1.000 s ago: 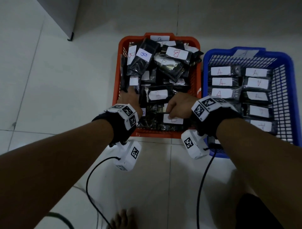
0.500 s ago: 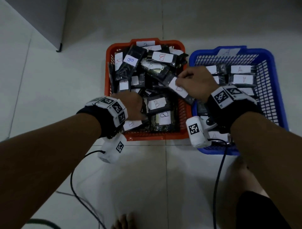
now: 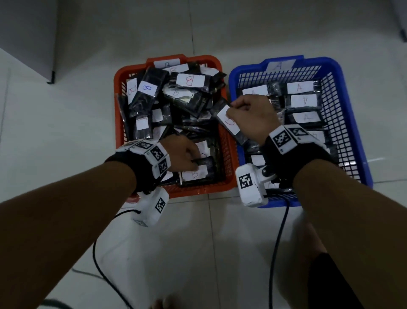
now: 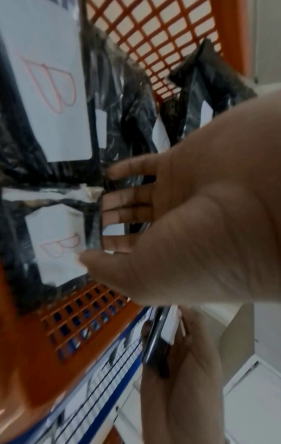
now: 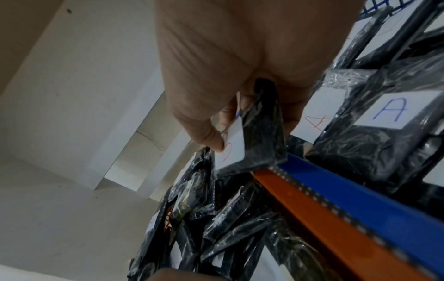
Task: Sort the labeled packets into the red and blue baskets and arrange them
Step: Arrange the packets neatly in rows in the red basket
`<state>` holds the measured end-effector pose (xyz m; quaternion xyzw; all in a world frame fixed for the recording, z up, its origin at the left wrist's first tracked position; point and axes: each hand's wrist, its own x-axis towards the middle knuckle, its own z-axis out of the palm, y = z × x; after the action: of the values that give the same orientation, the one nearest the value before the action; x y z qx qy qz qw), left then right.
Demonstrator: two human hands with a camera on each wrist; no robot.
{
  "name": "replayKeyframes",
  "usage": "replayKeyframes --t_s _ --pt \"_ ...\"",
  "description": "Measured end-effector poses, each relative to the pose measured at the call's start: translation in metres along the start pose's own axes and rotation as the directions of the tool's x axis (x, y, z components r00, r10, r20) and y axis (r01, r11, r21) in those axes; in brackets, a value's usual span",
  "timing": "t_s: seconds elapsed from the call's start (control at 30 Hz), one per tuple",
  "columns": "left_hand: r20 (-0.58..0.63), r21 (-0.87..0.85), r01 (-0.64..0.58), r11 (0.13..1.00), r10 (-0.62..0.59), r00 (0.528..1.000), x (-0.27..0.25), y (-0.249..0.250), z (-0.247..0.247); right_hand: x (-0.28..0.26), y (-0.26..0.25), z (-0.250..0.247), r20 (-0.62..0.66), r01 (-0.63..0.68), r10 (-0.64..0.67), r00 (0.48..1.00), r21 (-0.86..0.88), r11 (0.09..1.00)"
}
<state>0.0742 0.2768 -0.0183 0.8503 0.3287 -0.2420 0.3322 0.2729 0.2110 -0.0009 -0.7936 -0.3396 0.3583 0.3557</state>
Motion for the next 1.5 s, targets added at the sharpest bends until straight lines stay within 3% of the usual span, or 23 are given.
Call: replayKeyframes --t_s 0.07,0.13,0.17,0.3,0.5,0.6,0.67,0.77,0.87,1.07,1.33,1.5 --pt "-0.217 -0.014 0.027 1.000 -0.029 0.976 0.002 -0.004 -0.006 0.002 0.000 -0.001 -0.004 0.000 0.000 1.000 0.005 1.000" --pt "-0.435 0.069 0.058 0.996 -0.022 0.900 0.005 -0.005 -0.011 0.003 0.000 -0.001 -0.004 0.000 0.000 1.000 0.009 1.000" --pt "-0.474 0.133 0.043 0.990 0.026 0.880 0.007 -0.004 -0.014 0.004 0.000 -0.001 -0.004 0.001 -0.001 1.000 0.016 1.000" --pt "-0.333 0.314 -0.150 0.937 0.257 0.907 0.019 0.008 -0.015 0.005 0.001 0.000 -0.001 -0.003 0.003 1.000 0.023 1.000" --pt "-0.175 0.493 -0.135 0.859 0.250 0.952 0.037 0.019 -0.011 0.005 0.006 -0.008 -0.019 0.002 -0.001 1.000 0.051 0.999" --pt "-0.175 0.586 -0.077 0.807 0.219 0.960 0.040 0.021 -0.004 0.003 0.011 -0.012 -0.019 -0.016 0.017 1.000 0.062 0.998" --pt "-0.191 0.500 -0.078 0.863 0.198 0.962 0.040 0.023 -0.006 0.001 0.013 -0.013 -0.018 -0.032 0.033 0.999 0.068 0.997" --pt "-0.198 0.226 -0.085 0.970 0.132 0.971 0.033 0.026 -0.013 0.000 0.012 -0.014 -0.013 -0.044 0.045 0.999 0.058 0.997" --pt "-0.118 0.016 -0.014 1.000 0.016 0.993 0.025 0.031 -0.016 0.001 0.009 -0.014 -0.003 -0.045 0.046 0.999 0.067 0.997" --pt "0.001 -0.043 0.055 0.998 -0.055 0.998 0.022 0.024 -0.011 0.006 0.006 -0.011 -0.006 -0.027 0.028 1.000 0.031 0.999" --pt "0.037 -0.031 0.218 0.975 -0.217 0.976 0.026 0.026 -0.015 0.005 0.009 -0.009 -0.025 -0.007 0.007 1.000 -0.001 1.000" --pt "0.121 0.025 0.223 0.975 -0.224 0.967 0.023 0.021 -0.025 0.004 0.006 -0.009 -0.019 0.001 -0.001 1.000 -0.019 1.000"
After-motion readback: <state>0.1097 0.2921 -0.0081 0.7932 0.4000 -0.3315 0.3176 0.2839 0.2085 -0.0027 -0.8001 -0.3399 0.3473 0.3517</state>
